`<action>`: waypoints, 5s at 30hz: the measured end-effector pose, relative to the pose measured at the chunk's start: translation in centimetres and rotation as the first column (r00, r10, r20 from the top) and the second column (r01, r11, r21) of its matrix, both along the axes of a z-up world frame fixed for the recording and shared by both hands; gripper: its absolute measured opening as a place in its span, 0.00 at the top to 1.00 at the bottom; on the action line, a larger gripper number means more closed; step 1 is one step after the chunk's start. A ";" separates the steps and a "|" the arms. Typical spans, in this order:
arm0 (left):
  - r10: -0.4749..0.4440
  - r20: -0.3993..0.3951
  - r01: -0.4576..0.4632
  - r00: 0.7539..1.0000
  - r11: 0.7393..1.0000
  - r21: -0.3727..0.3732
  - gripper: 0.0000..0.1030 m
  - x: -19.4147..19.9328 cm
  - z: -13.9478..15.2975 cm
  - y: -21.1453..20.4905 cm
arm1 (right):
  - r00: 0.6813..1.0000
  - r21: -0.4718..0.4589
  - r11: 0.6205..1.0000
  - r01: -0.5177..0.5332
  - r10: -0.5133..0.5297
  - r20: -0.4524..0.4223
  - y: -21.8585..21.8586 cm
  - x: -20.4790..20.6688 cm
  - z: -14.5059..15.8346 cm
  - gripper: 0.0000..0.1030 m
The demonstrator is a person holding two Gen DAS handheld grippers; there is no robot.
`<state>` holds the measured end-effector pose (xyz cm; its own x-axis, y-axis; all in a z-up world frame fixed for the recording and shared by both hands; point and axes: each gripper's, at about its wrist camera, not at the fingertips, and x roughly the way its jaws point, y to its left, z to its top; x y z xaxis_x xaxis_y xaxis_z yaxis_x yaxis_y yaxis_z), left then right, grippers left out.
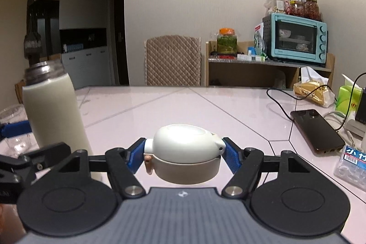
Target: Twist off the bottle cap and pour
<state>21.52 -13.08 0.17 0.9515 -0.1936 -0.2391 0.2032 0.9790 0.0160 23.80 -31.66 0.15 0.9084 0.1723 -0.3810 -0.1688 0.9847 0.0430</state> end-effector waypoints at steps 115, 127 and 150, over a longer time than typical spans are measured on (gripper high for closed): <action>-0.077 -0.166 0.092 0.983 0.992 0.088 0.00 -0.6 -1.0 -0.5 | 0.982 -0.057 0.998 -0.015 0.004 -0.187 -1.8 -1.7 -2.7 0.11; -0.043 -0.201 0.064 0.979 0.993 0.101 0.00 -1.3 -1.3 -0.3 | 0.987 -0.035 0.999 -0.006 0.000 -0.163 -1.7 -3.2 -2.6 0.05; 0.000 -0.183 0.015 0.983 0.997 0.081 0.00 -5.8 0.3 0.1 | 0.999 -0.024 1.000 0.000 -0.002 -0.053 -0.8 -8.7 0.7 0.00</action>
